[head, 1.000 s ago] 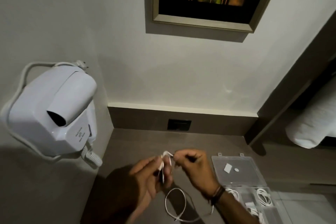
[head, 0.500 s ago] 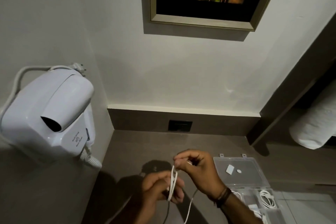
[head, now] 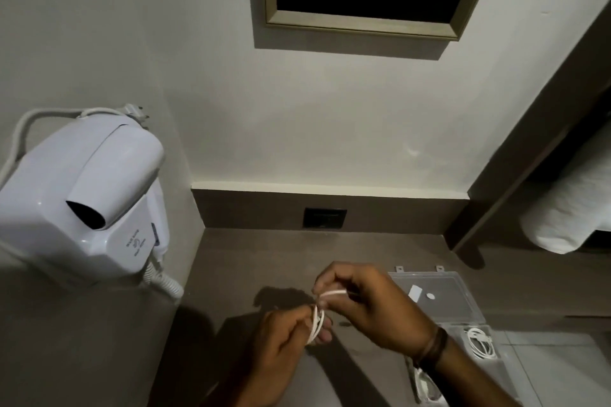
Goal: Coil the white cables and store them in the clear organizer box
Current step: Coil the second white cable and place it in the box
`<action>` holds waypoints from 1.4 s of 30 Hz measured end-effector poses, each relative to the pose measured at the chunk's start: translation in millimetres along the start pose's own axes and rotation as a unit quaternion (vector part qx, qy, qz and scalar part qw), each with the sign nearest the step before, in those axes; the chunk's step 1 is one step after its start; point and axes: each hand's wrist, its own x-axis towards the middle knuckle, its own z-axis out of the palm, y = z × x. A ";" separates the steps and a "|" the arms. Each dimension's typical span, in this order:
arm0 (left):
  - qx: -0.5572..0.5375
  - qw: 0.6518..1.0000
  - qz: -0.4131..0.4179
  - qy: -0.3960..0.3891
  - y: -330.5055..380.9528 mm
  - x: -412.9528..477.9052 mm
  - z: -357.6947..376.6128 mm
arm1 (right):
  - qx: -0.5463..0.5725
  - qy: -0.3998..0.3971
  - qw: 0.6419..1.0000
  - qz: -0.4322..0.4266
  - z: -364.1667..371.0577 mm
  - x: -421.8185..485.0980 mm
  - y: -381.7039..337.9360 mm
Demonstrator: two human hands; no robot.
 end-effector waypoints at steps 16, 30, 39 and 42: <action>0.152 0.986 0.051 -0.051 -18.9 -0.5 -28.3 | 0.006 -0.003 1.000 0.023 8.3 -14.8 -8.9; 0.149 0.977 0.085 0.129 -31.9 7.2 -0.9 | -0.104 -0.037 0.994 0.011 48.5 -29.7 4.7; -0.281 0.923 -0.144 -0.219 -2.5 21.3 -9.4 | 0.286 0.164 0.938 0.109 33.5 -10.5 16.1; -0.451 0.873 -0.152 -0.113 -1.8 16.6 9.9 | 0.426 0.188 0.863 0.194 71.9 -14.2 13.4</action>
